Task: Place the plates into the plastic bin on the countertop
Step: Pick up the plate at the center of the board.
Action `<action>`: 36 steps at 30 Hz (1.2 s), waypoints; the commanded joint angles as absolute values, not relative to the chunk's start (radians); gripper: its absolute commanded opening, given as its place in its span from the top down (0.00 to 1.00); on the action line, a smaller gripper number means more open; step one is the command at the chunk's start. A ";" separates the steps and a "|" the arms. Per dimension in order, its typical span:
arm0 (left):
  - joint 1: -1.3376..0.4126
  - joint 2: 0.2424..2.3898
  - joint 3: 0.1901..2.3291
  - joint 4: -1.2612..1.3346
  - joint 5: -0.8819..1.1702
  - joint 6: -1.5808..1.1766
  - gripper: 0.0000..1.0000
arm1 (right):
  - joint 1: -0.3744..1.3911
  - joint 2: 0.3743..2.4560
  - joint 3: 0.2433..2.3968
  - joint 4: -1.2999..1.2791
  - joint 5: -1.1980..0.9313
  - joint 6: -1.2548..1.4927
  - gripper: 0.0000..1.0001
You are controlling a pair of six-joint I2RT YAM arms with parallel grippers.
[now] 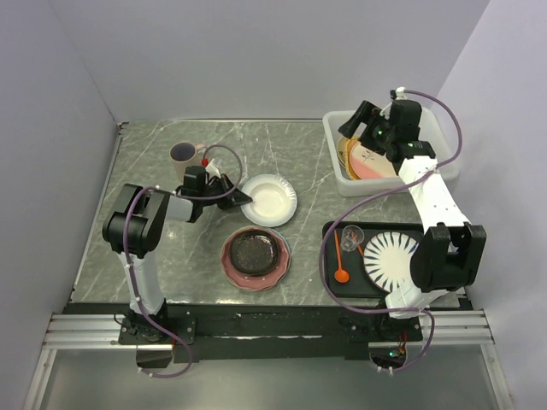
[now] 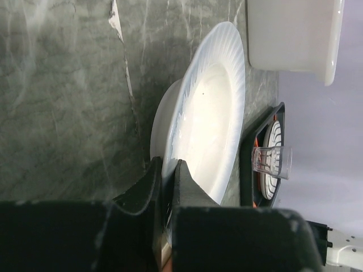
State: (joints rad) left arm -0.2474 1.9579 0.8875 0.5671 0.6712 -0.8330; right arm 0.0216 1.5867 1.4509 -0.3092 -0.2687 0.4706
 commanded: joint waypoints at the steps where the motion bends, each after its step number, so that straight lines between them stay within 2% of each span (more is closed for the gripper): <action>1: -0.241 1.896 0.859 0.649 0.745 -0.844 0.99 | 0.057 1.609 1.436 -0.238 -0.426 0.476 0.00; 17: -0.178 1.764 0.811 0.828 0.862 -0.999 0.99 | 0.216 1.732 1.453 -0.308 -0.512 0.422 0.00; 27: -0.161 1.755 0.824 0.828 0.893 -1.017 0.99 | 0.287 1.815 1.480 -0.334 -0.633 0.400 0.00; 36: -0.161 1.763 0.818 0.853 0.899 -1.035 0.99 | 0.339 1.888 1.519 -0.379 -0.653 0.371 0.00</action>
